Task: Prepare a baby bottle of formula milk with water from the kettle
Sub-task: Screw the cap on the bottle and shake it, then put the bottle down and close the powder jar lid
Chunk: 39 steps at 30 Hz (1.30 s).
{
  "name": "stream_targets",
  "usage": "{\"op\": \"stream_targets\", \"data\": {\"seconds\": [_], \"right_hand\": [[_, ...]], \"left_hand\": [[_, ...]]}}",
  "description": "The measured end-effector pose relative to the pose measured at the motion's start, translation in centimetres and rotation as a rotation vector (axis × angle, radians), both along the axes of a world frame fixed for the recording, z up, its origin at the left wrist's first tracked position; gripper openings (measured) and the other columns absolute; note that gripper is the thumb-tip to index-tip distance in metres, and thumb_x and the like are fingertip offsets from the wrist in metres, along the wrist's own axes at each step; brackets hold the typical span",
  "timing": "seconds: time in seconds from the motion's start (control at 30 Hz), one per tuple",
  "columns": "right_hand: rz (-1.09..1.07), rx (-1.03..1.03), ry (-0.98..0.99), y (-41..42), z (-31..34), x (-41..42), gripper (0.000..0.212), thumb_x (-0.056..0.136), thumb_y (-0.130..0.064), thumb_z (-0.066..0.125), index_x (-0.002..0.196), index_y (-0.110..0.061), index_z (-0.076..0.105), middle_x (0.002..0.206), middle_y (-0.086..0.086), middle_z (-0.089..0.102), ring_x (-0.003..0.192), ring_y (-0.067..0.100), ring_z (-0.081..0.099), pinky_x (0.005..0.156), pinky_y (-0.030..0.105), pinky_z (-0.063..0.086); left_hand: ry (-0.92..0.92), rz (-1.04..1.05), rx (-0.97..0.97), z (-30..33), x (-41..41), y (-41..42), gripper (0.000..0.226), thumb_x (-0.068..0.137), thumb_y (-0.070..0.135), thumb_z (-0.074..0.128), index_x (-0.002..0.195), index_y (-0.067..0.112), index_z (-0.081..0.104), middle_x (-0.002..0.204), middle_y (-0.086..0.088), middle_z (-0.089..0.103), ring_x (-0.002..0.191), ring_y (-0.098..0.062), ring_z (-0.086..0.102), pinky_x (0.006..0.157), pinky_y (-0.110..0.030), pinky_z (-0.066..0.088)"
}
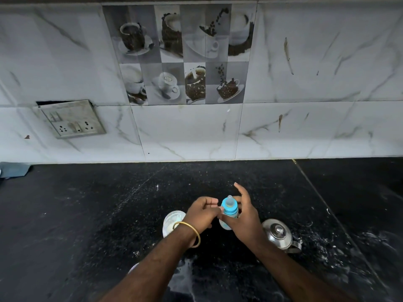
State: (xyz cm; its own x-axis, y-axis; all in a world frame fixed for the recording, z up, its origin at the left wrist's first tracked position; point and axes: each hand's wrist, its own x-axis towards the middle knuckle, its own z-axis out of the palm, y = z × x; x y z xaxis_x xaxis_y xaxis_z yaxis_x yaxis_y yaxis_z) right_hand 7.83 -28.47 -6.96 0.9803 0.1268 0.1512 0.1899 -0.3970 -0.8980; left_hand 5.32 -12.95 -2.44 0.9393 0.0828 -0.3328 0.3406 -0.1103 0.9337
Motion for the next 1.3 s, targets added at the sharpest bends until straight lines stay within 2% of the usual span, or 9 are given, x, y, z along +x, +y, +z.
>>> {"op": "stream_targets", "data": {"seconds": [0.17, 0.27, 0.4, 0.6, 0.7, 0.87, 1.0, 1.2, 1.3], "right_hand": [[-0.093, -0.072, 0.001, 0.6, -0.2, 0.6, 0.065, 0.069, -0.03, 0.087, 0.126, -0.027, 0.057, 0.115, -0.008, 0.062, 0.108, 0.008, 0.059, 0.09, 0.026, 0.049], [-0.09, -0.131, 0.027, 1.1, -0.4, 1.0, 0.056, 0.068, -0.029, 0.086, 0.118, -0.019, 0.062, 0.112, -0.002, 0.06, 0.104, 0.01, 0.056, 0.08, 0.009, 0.039], [-0.036, -0.199, 0.048, 1.1, -1.0, 1.0, 0.058, 0.079, -0.012, 0.077, 0.133, -0.01, 0.056, 0.127, 0.009, 0.055, 0.106, 0.007, 0.05, 0.08, -0.005, 0.031], [-0.067, -0.223, 0.063, 0.9, -0.4, 1.4, 0.074, 0.078, -0.042, 0.075, 0.143, -0.026, 0.045, 0.116, -0.006, 0.067, 0.108, 0.012, 0.063, 0.091, 0.033, 0.052], [-0.053, -0.252, 0.073, 1.1, -0.1, 1.7, 0.075, 0.078, -0.045, 0.076, 0.143, -0.025, 0.045, 0.117, -0.004, 0.067, 0.108, 0.014, 0.063, 0.09, 0.033, 0.052], [-0.064, -0.263, 0.054, 1.4, 0.1, 2.1, 0.065, 0.084, -0.042, 0.071, 0.141, -0.023, 0.047, 0.121, -0.002, 0.067, 0.111, 0.015, 0.064, 0.089, 0.033, 0.052], [-0.076, -0.276, 0.054, 1.4, 0.0, 2.0, 0.062, 0.084, -0.041, 0.072, 0.139, -0.024, 0.048, 0.121, -0.002, 0.066, 0.111, 0.015, 0.063, 0.089, 0.035, 0.053], [-0.107, -0.309, 0.066, 1.6, -0.2, 1.9, 0.066, 0.081, -0.041, 0.074, 0.138, -0.023, 0.046, 0.128, -0.002, 0.063, 0.117, 0.02, 0.06, 0.091, 0.038, 0.051], [-0.02, -0.342, 0.11, 0.9, 0.0, 1.1, 0.077, 0.079, -0.049, 0.071, 0.143, -0.026, 0.034, 0.128, 0.001, 0.062, 0.116, 0.021, 0.06, 0.089, 0.043, 0.052]], "left_hand": [[0.087, -0.022, -0.059, -1.1, 0.0, -1.7, 0.031, 0.089, 0.046, 0.053, 0.104, 0.023, 0.067, 0.097, 0.0, 0.069, 0.085, -0.015, 0.062, 0.076, -0.035, 0.049], [0.092, 0.045, -0.111, -1.4, 0.6, -2.1, 0.057, 0.082, 0.069, 0.048, 0.1, 0.022, 0.073, 0.094, 0.002, 0.073, 0.088, -0.021, 0.068, 0.086, -0.041, 0.056], [0.119, 0.089, -0.122, -2.0, 1.2, -2.3, 0.068, 0.067, 0.08, 0.049, 0.092, 0.024, 0.078, 0.097, -0.001, 0.079, 0.097, -0.023, 0.073, 0.097, -0.047, 0.055], [0.156, 0.109, -0.127, -2.5, 1.9, -2.6, 0.06, 0.089, 0.07, 0.04, 0.095, 0.025, 0.08, 0.096, -0.002, 0.079, 0.098, -0.023, 0.073, 0.087, -0.038, 0.056], [0.171, 0.119, -0.131, -2.8, 2.3, -2.3, 0.059, 0.095, 0.065, 0.036, 0.1, 0.025, 0.078, 0.099, 0.001, 0.079, 0.097, -0.016, 0.071, 0.078, -0.03, 0.051], [0.162, 0.148, -0.136, -3.2, 2.8, -2.3, 0.063, 0.083, 0.074, 0.042, 0.099, 0.026, 0.079, 0.098, 0.002, 0.079, 0.097, -0.017, 0.073, 0.098, -0.041, 0.054], [0.168, 0.15, -0.122, -3.8, 3.3, -2.5, 0.074, 0.067, 0.083, 0.042, 0.099, 0.027, 0.078, 0.102, 0.001, 0.078, 0.099, -0.019, 0.072, 0.099, -0.045, 0.053], [0.145, 0.07, -0.074, -2.7, 3.1, -2.5, 0.056, 0.09, 0.068, 0.039, 0.103, 0.027, 0.076, 0.107, 0.003, 0.076, 0.102, -0.015, 0.07, 0.105, -0.043, 0.049], [0.129, 0.096, -0.073, -2.4, 1.4, -3.0, 0.069, 0.072, 0.079, 0.042, 0.102, 0.028, 0.077, 0.107, 0.004, 0.077, 0.104, -0.015, 0.07, 0.107, -0.043, 0.047]]}}
